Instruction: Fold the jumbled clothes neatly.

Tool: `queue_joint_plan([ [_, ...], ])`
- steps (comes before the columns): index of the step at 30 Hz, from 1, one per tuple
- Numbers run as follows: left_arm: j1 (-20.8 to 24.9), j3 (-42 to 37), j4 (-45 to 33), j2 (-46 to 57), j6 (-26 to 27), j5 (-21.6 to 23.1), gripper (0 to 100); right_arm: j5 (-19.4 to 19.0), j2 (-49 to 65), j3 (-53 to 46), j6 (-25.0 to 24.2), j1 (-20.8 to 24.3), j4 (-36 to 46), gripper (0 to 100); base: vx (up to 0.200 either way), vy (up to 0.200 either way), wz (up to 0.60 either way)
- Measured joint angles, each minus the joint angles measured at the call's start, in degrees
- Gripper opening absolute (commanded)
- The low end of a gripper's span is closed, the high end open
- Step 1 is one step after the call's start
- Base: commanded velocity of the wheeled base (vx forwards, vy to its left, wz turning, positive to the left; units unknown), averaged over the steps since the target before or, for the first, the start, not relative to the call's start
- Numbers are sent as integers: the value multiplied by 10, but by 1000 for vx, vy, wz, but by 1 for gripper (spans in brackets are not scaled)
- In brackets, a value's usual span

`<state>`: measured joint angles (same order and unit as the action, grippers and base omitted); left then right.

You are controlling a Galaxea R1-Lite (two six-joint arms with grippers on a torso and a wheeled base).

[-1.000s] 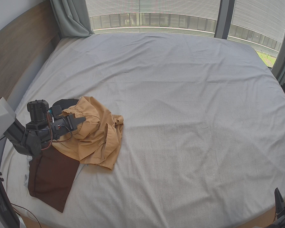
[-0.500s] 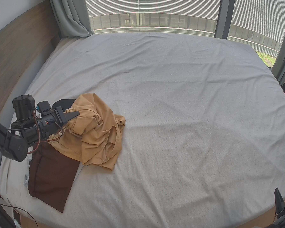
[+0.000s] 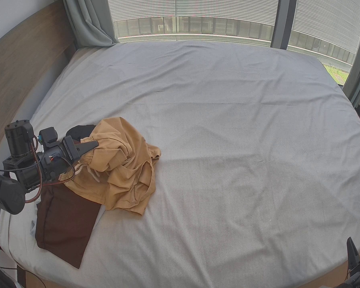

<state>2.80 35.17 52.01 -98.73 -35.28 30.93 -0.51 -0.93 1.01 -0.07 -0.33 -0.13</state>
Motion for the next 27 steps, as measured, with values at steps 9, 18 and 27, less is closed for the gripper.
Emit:
queue_joint_plan([
  [9, 50, -5, -1, 38, -58, -56, 0, 0, 0, 0, 0, 0, 0, 100, 0, 0, 0],
  [18, 113, -1, 5, 64, -100, -143, 0, 0, 0, 0, 0, 0, 0, 100, 0, 0, 0],
  [27, 198, 14, 47, 66, -169, -309, 0, 0, 0, 0, -1, 0, 0, 100, 0, 0, 0],
])
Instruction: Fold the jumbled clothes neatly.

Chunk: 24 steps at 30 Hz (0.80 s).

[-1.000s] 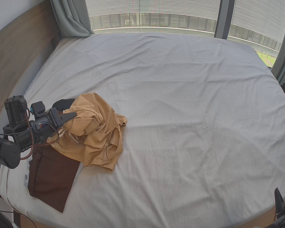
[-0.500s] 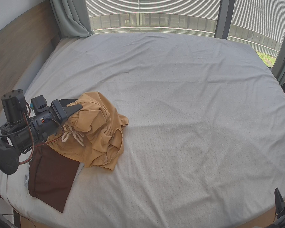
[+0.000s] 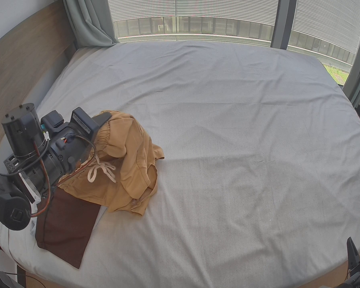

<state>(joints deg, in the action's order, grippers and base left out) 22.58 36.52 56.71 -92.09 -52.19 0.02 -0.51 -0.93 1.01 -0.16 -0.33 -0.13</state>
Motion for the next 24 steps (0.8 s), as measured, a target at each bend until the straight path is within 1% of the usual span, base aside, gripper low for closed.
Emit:
queue_joint_plan([
  [2, 21, 3, 4, -1, -7, -15, 0, 0, 0, 0, 0, 0, 0, 100, 0, 0, 0],
  [5, 41, 6, 7, -3, -17, -23, 0, 0, 0, 0, 0, 0, 0, 100, 0, 0, 0],
  [14, 76, 27, 0, -4, -26, -24, 0, 0, 0, 0, 0, 0, 0, 100, 0, 0, 0],
  [20, 116, 46, -20, -5, -27, -25, 0, 0, 0, 0, 1, 0, 0, 100, 0, 0, 0],
  [24, 140, 70, -47, -5, -43, -25, 0, 0, 0, 0, 1, 0, 0, 100, 0, 0, 0],
])
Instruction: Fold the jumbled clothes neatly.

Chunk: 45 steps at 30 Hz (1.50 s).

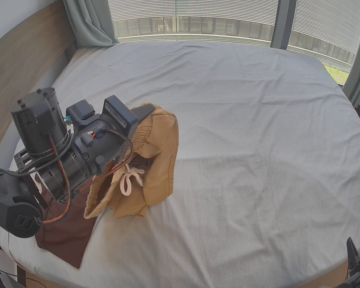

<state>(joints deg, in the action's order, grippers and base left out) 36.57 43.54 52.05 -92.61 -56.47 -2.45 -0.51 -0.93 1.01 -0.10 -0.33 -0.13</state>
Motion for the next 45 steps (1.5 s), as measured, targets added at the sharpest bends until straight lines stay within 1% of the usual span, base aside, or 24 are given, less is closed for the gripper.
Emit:
queue_joint_plan([
  [5, 30, 31, -27, -1, -19, 0, 0, 0, 0, 0, 0, 0, 0, 100, 0, 0, 0],
  [15, 70, 68, -36, -19, -22, 7, 0, 0, 0, 0, 0, 0, 0, 100, 0, 0, 0],
  [28, 134, 144, -40, -96, -22, 22, 0, 0, 0, 0, 0, 1, 0, 100, 0, 0, 0],
  [34, 166, 190, -65, -131, -37, 39, 0, 0, 0, 0, 0, 1, 0, 100, 0, 0, 0],
  [39, 183, 232, -84, -149, -63, 41, 0, 0, 0, 0, 0, 1, 0, 100, 0, 0, 0],
  [45, 197, 294, -94, -152, -111, 44, 0, 0, 0, 0, 0, 1, 0, 100, 0, 0, 0],
])
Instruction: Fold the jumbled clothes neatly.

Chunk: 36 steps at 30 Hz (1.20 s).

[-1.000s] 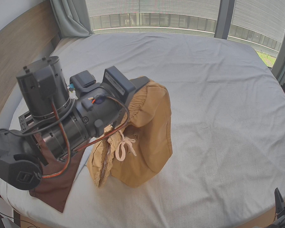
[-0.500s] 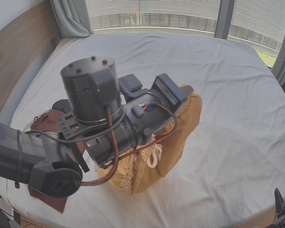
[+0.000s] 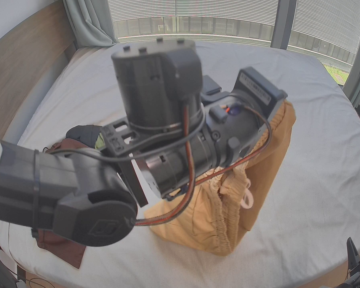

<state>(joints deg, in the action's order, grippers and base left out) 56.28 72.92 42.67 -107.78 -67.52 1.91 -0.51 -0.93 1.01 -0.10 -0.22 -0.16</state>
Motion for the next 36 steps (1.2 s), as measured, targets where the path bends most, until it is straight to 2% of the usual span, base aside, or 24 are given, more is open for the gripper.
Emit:
queue_joint_plan([
  [8, 6, 84, -98, 34, -88, 0, 0, 0, 0, 0, 1, 0, 0, 100, 0, 0, 0],
  [11, -4, 84, -113, 49, -96, 1, 0, 0, 0, 0, 1, 0, 0, 100, 0, 0, 0],
  [16, -35, 27, -114, 74, -77, 19, 0, 0, 0, 0, 1, 0, 0, 100, 0, 0, 0],
  [25, -88, -110, -82, 111, 6, 50, 0, 0, 0, 0, 1, -1, 0, 100, 0, 0, 0],
  [29, -109, -160, -25, 116, 18, 59, 0, 0, 0, 0, 1, -1, 0, 100, 0, 0, 0],
  [36, -139, -216, 5, 119, 23, 64, 0, 0, 0, 0, 0, -1, 0, 100, 0, 0, 0],
])
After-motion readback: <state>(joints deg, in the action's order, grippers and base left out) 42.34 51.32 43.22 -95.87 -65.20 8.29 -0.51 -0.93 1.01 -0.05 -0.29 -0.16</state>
